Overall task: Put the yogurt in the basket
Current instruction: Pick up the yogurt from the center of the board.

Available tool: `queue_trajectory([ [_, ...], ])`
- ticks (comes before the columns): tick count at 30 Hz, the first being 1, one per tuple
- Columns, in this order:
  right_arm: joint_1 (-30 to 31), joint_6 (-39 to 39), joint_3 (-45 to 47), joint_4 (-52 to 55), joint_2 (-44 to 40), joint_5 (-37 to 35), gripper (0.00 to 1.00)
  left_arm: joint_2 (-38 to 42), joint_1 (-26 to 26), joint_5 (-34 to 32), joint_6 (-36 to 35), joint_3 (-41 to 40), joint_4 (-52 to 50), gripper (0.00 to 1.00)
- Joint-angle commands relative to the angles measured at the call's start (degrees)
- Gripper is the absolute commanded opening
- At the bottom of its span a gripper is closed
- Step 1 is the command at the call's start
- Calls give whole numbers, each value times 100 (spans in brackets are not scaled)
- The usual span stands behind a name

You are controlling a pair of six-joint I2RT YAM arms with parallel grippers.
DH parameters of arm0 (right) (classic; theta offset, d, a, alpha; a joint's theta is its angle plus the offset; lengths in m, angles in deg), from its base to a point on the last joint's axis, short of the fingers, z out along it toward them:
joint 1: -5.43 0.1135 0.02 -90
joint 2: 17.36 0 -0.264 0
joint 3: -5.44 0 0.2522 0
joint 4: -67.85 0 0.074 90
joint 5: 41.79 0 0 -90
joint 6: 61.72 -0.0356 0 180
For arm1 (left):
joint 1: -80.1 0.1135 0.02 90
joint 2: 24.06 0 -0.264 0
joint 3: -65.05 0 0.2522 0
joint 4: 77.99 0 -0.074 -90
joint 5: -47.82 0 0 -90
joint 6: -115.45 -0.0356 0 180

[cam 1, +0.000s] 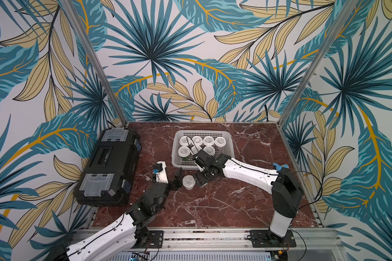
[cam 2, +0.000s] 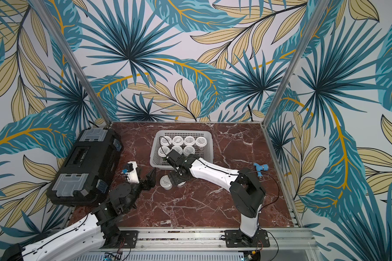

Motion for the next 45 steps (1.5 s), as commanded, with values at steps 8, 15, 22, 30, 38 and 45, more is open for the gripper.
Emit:
queue_trajectory([
  [8,27,-35,-54,126,235,-76,79,1,30,50,26,-175,129,83],
  [15,21,-33,-68,151,226,-128,75,-8,46,46,26,-172,135,83],
  [22,27,-14,-95,212,190,-223,81,-25,45,50,26,-166,137,83],
  [30,49,3,-160,260,148,-338,79,-122,54,67,26,-122,137,83],
  [38,64,23,-204,267,237,-342,76,-146,54,76,16,-108,137,83],
  [45,72,23,-206,267,264,-320,74,-144,57,82,20,-107,129,83],
])
